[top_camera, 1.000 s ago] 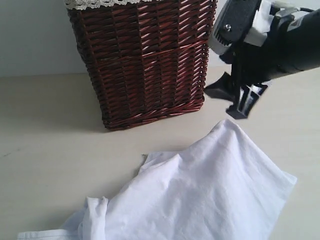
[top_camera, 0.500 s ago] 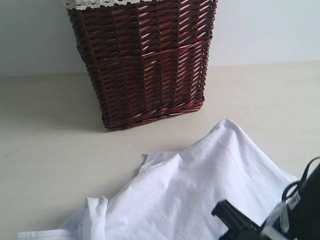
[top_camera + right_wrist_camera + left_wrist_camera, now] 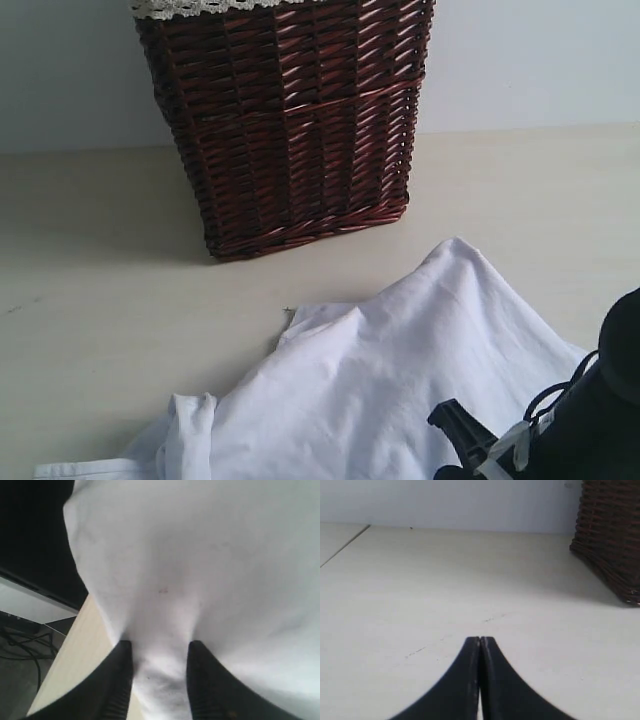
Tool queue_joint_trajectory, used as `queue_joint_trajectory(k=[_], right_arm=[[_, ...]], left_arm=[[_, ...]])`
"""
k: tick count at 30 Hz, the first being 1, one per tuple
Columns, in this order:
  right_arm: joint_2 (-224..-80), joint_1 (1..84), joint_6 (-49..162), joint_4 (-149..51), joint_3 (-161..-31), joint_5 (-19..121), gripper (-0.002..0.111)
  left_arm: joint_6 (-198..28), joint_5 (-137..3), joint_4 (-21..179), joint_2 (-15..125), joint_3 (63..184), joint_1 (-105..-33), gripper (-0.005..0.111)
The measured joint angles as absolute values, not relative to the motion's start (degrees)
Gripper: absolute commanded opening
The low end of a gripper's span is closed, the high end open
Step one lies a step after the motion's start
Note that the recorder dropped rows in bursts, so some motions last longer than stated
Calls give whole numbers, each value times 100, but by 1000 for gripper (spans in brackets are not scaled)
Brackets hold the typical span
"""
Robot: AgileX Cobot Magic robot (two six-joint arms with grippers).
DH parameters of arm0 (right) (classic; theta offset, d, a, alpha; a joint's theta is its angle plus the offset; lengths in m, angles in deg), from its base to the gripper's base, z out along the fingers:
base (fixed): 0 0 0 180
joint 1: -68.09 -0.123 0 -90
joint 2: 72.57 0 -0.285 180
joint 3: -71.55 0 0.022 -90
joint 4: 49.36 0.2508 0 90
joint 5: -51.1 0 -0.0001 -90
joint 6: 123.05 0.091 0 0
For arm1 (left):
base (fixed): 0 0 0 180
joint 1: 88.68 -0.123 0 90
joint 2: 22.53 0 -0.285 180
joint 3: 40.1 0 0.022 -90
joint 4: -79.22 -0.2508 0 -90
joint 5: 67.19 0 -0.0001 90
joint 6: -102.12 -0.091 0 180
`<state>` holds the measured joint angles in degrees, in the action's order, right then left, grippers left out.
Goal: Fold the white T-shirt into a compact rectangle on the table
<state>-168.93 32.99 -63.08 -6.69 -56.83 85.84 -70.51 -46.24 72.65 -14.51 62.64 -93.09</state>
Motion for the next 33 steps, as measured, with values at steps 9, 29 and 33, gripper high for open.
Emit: queue_joint_trajectory(k=[9,29,33], right_arm=[[-16818,3299,-6308,-485,-5683,8305,0],[-15255,4055,-6195,-312,-6856,7359,0],[-15159,4517,-6015,-347,-7253,7573,0]], left_arm=[[-7051,-4624,7265,-1451,6264,-9309,0],[-7051,-4624,7265,-1451,6264,-9309,0],[-7051,-4624,7265,-1451,6264,-9309,0]])
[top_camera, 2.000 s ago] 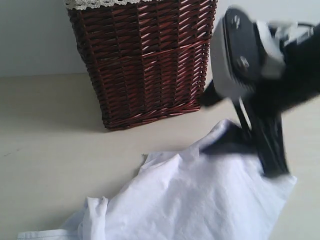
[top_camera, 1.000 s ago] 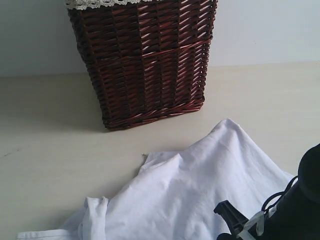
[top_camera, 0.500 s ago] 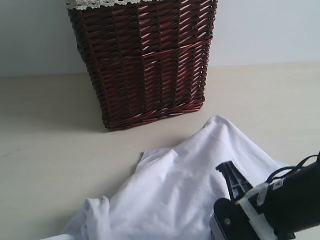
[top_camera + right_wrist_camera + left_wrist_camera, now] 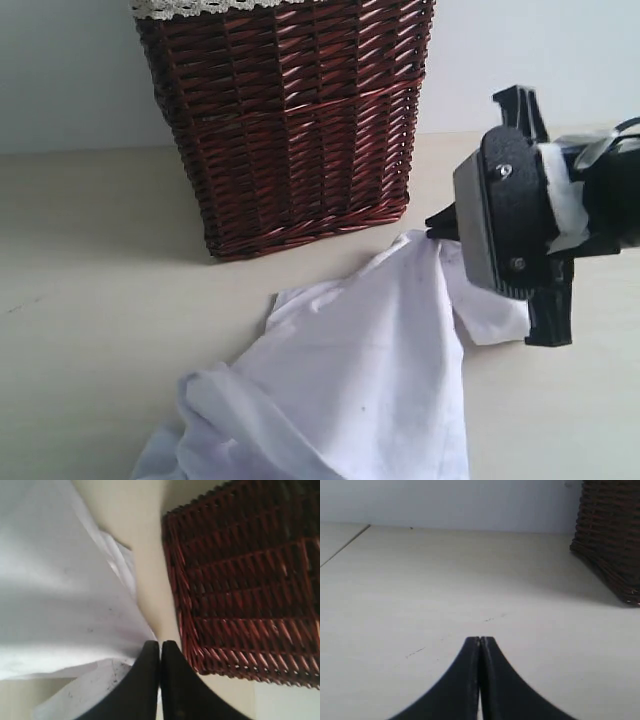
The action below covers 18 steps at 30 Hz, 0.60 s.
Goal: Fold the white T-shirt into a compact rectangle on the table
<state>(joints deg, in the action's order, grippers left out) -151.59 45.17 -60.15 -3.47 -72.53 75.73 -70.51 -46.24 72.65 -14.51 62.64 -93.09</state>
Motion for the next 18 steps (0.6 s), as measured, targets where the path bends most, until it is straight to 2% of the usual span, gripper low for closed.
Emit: queue_joint_trajectory(k=[9,18], right_arm=[[-14860,5474,-5876,-1302,-7803,9793,0],[-14743,6293,-5564,-2766,-8279,10252,0]], left_arm=[[-7051,-4624,7265,-1451,6264,-9309,0],[-7051,-4624,7265,-1451,6264,-9309,0]])
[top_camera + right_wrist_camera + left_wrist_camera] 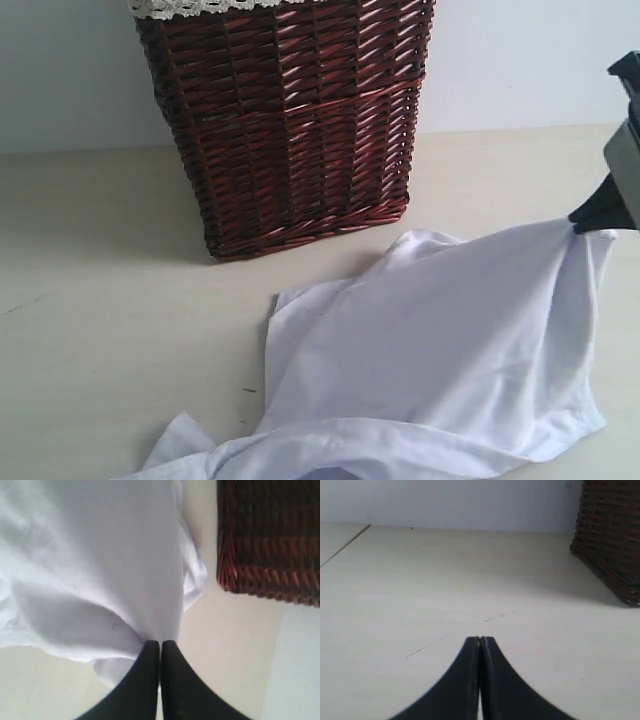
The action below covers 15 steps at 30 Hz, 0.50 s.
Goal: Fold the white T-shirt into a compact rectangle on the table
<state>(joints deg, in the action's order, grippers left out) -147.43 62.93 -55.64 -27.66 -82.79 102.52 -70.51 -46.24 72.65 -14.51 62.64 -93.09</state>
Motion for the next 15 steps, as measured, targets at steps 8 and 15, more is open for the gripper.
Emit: queue_joint_trajectory(k=[8,15], right_arm=[[-14749,6958,-5457,-3767,-8317,11551,0],[-15255,6996,-4518,-5239,-8317,12066,0]], left_arm=[[-7051,-4624,7265,-1451,6264,-9309,0],[-7051,-4624,7265,-1451,6264,-9309,0]])
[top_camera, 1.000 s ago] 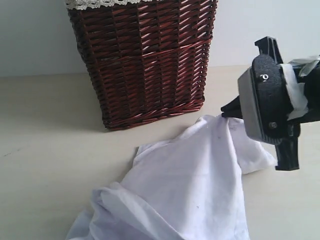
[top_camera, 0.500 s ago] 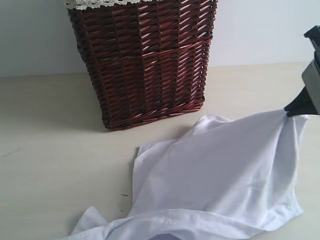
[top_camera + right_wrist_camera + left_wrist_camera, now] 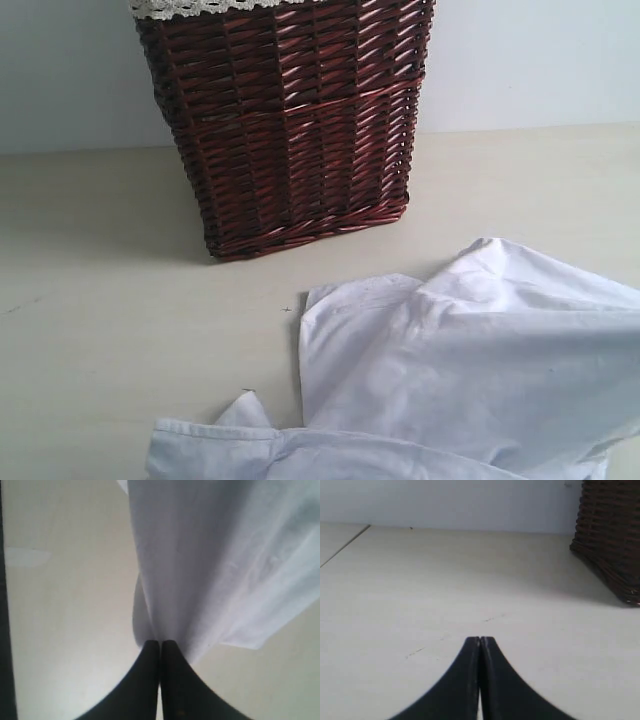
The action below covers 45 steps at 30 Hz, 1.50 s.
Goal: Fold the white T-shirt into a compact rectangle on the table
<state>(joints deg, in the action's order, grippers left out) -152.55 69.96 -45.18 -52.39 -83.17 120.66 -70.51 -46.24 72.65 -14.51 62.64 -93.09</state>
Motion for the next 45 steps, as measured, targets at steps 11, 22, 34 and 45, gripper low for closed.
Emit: queue_joint_trajectory(k=[11,22,34,45], right_arm=[[-16557,7008,-3628,-5714,-8317,11478,56],[-16287,6197,-6266,2173,-8352,10316,56],[-19619,4614,-5675,1410,-9450,8435,56],[-19931,4614,-4817,-76,-9580,8582,0]], left_arm=[[-7051,-4624,7265,-1451,6264,-9309,0],[-7051,-4624,7265,-1451,6264,-9309,0],[-7051,-4624,7265,-1451,6264,-9309,0],[-7051,-4624,7265,-1451,6264,-9309,0]])
